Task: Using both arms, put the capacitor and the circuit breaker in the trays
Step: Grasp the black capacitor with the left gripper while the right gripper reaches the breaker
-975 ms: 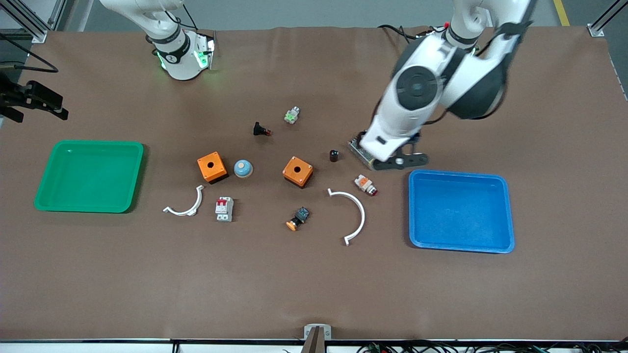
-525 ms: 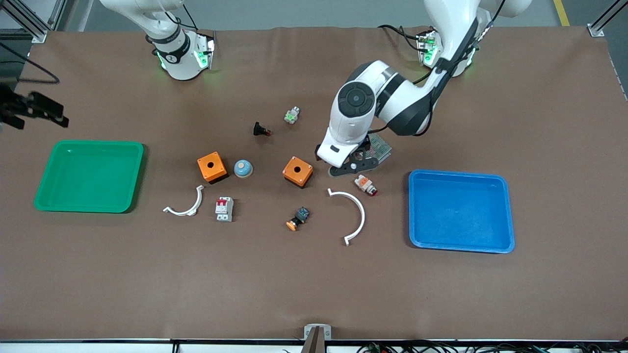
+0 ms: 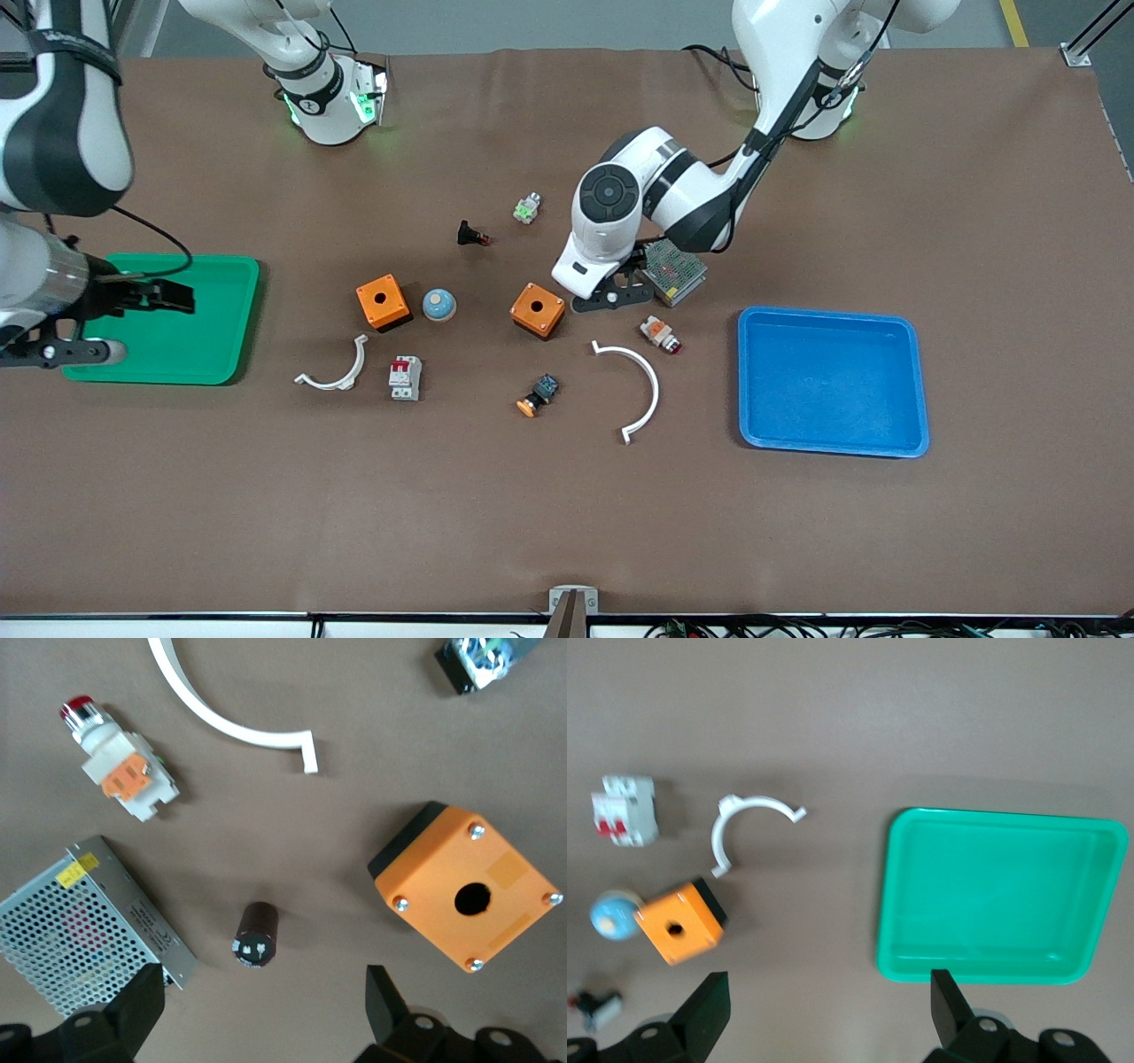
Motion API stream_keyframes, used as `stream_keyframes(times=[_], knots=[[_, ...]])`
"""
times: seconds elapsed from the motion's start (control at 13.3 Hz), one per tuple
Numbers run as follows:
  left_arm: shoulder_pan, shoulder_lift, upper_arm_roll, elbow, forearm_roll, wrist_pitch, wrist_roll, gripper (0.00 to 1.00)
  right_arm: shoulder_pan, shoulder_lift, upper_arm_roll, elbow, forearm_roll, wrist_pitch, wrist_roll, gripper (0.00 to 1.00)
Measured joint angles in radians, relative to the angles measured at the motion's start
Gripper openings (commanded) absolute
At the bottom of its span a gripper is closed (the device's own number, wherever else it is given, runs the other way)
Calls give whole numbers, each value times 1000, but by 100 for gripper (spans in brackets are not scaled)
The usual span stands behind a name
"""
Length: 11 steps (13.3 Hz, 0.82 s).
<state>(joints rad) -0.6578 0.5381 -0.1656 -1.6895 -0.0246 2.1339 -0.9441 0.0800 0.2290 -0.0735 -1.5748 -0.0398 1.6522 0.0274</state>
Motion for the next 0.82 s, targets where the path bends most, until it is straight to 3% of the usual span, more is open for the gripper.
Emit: stream_keyframes(times=[0.3, 0.6, 0.82], knots=[[-8, 0, -7, -83, 0, 94, -4, 99, 117, 43, 8, -68, 67, 155, 166, 100], [-9, 2, -8, -138, 0, 137, -4, 83, 197, 137, 10, -165, 81, 398, 259, 100], [-8, 4, -8, -161, 0, 155, -4, 70, 229, 201, 10, -220, 140, 542, 269, 100]])
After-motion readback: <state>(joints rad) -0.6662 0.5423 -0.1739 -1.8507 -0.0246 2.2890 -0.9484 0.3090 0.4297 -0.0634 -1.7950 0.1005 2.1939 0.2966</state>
